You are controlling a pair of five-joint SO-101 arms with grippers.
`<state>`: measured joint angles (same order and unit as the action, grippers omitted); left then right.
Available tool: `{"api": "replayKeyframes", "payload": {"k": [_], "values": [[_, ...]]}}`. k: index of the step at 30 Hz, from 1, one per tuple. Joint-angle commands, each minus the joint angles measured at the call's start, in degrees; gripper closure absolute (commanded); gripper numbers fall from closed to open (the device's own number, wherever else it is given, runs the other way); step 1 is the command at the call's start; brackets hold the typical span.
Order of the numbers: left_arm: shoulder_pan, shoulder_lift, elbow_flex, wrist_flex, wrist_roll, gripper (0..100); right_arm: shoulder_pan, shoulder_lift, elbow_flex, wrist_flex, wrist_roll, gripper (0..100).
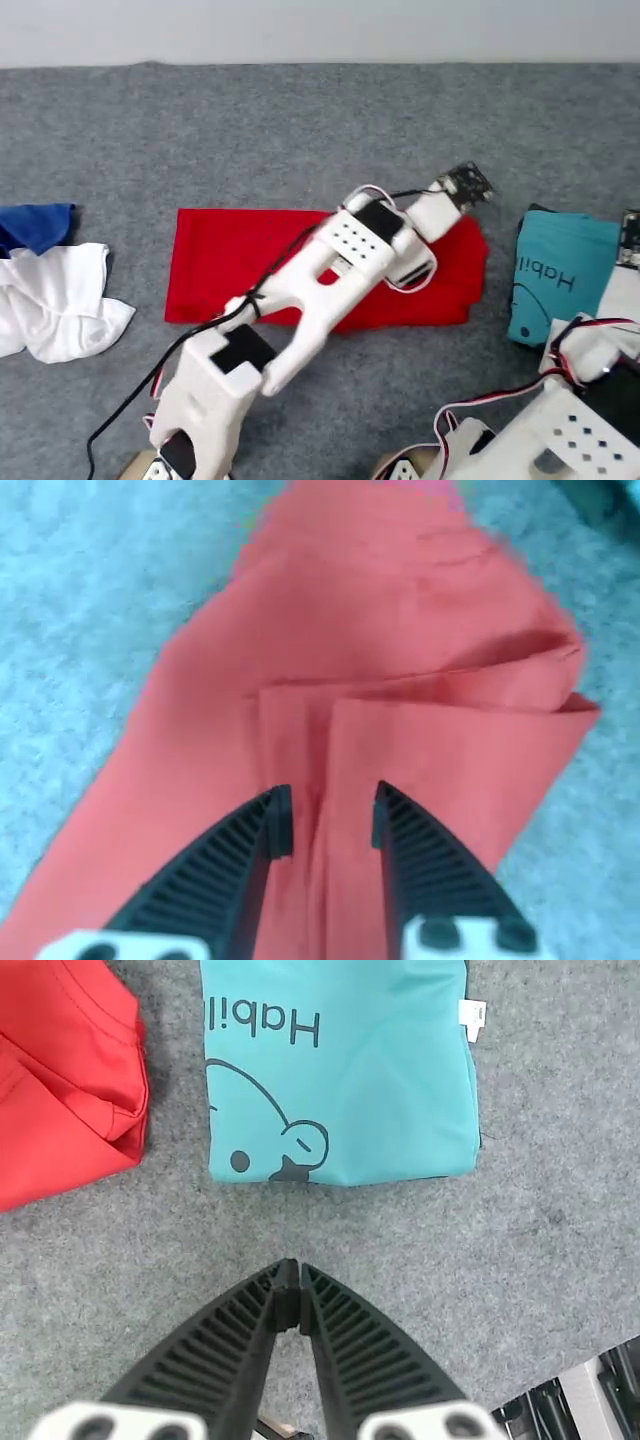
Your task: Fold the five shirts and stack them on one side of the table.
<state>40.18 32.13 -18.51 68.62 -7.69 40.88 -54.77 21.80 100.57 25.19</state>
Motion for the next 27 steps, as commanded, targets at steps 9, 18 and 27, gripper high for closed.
{"api": "replayKeyframes", "payload": {"k": [9,18,27], "values": [[6.2,9.9,-10.9,4.5,0.4,86,0.2,-0.7,-0.4,2.0,-0.8,98.6],[6.8,12.3,-23.5,15.7,0.3,92,0.2,-0.7,-0.4,2.0,-0.6,98.6],[4.0,12.0,-39.7,29.2,0.3,92,0.2,-0.7,-0.4,2.0,-0.6,98.6]]}}
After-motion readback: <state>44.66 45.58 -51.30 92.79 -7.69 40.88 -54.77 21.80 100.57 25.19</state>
